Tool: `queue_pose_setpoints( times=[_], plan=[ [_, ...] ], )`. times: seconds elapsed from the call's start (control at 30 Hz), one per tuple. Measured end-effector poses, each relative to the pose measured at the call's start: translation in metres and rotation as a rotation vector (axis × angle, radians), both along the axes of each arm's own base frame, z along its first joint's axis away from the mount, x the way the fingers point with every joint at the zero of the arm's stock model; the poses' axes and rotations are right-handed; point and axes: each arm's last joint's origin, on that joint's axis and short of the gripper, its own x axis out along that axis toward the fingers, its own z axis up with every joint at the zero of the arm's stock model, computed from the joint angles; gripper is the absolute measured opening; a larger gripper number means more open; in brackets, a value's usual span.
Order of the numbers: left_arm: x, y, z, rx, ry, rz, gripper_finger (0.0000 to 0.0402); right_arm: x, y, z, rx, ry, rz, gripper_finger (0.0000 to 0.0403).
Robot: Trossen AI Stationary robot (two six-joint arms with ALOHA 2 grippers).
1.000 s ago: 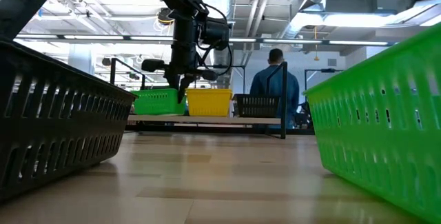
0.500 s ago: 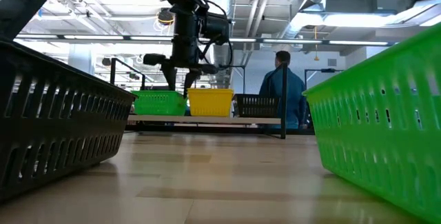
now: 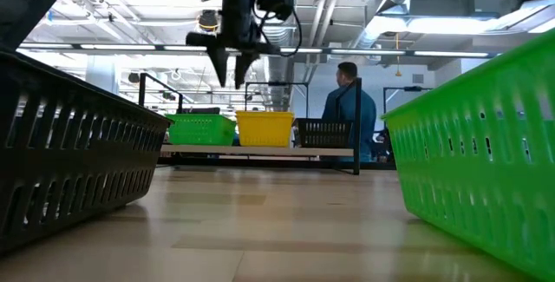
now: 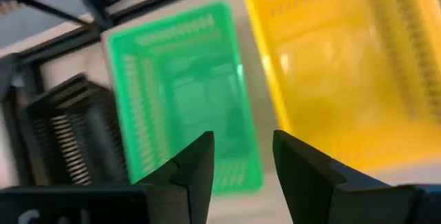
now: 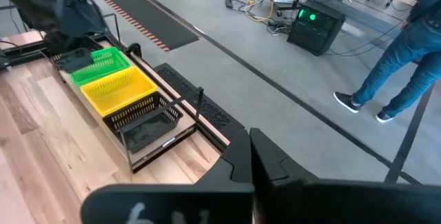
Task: Stack baskets on shelf by color
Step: Stack the top black bin on top of the black bin on the shelf
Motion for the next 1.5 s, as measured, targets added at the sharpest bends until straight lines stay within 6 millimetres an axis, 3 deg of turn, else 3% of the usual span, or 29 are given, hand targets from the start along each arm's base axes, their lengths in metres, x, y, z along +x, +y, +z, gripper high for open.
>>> queue_pose_setpoints(
  times=[0.1,0.2,0.4,0.6,0.73,0.87,1.0,1.2,1.37,1.5],
  plan=[
    [-0.002,-0.022,0.008,-0.025,0.068,-0.04,0.0138,0.0,0.0,0.0,0.001,-0.001,0.0,0.0001],
    [0.004,-0.047,0.01,-0.033,0.041,-0.104,0.0138,0.0,0.0,0.0,0.001,0.0,0.0,0.0001],
    [-0.003,-0.102,0.032,0.084,-0.057,-0.088,0.0138,0.0,0.0,0.0,0.001,0.0,0.0,0.0001],
    [-0.033,-0.135,0.063,0.26,-0.21,-0.038,0.0135,0.0,0.0,0.0,0.001,0.0,0.0,0.0001],
    [-0.062,-0.137,0.076,0.317,-0.281,0.018,0.0122,0.0,0.0,0.0,0.006,-0.007,-0.003,0.0001],
    [-0.1,-0.134,0.075,0.329,-0.302,0.077,0.0102,0.0,0.0,0.0,0.026,-0.029,-0.016,0.0001],
    [-0.14,-0.131,0.06,0.315,-0.315,0.168,0.0082,0.0,0.0,0.0,0.055,-0.064,-0.036,0.0001],
    [-0.185,-0.13,0.02,0.206,-0.289,0.346,0.0056,0.001,0.0,-0.001,0.093,-0.109,-0.064,0.0001],
    [-0.206,-0.126,-0.009,0.148,-0.179,0.362,0.0046,0.012,-0.001,-0.009,0.135,-0.109,-0.095,0.0001],
    [-0.213,-0.119,-0.014,0.142,-0.127,0.338,0.0046,0.023,-0.002,-0.019,0.172,-0.094,-0.127,0.0001]
  ],
)
